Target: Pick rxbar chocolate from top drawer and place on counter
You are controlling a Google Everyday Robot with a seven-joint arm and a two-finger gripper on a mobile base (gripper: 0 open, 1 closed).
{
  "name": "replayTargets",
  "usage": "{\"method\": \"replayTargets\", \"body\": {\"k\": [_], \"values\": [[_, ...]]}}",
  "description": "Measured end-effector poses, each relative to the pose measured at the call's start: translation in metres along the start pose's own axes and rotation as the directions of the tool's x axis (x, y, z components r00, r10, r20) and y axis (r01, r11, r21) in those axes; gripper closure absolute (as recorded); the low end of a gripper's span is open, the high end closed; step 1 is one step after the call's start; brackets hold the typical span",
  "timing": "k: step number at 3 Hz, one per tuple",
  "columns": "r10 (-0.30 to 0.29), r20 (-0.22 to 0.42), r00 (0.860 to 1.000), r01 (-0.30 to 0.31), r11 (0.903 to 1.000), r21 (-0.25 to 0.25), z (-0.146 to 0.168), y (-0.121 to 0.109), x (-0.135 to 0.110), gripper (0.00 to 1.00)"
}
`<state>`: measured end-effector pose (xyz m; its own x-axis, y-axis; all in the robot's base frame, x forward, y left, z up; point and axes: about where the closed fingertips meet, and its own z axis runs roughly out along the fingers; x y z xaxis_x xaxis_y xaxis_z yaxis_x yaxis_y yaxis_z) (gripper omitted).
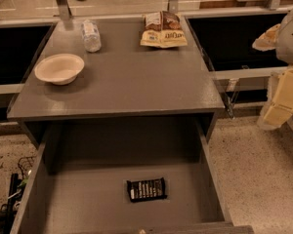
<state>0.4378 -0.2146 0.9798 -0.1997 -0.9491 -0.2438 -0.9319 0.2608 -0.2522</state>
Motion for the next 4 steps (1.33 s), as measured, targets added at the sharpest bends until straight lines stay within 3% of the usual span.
{"method": "replayTargets", "body": {"k": [1,2,3,4], "values": [[-0.018,0.063,0.998,0.02,0.9993,-0.031,0.005,0.017,-0.001,0.0],[-0.019,0.127,0.992,0.032,0.9947,-0.097,0.025,0.046,0.001,0.0],[-0.019,0.126,0.992,0.032,0.9946,-0.099,0.026,0.046,0.001,0.0],[-0.026,0.119,0.993,0.038,0.9948,-0.095,0.047,0.05,0.0,0.0]]}}
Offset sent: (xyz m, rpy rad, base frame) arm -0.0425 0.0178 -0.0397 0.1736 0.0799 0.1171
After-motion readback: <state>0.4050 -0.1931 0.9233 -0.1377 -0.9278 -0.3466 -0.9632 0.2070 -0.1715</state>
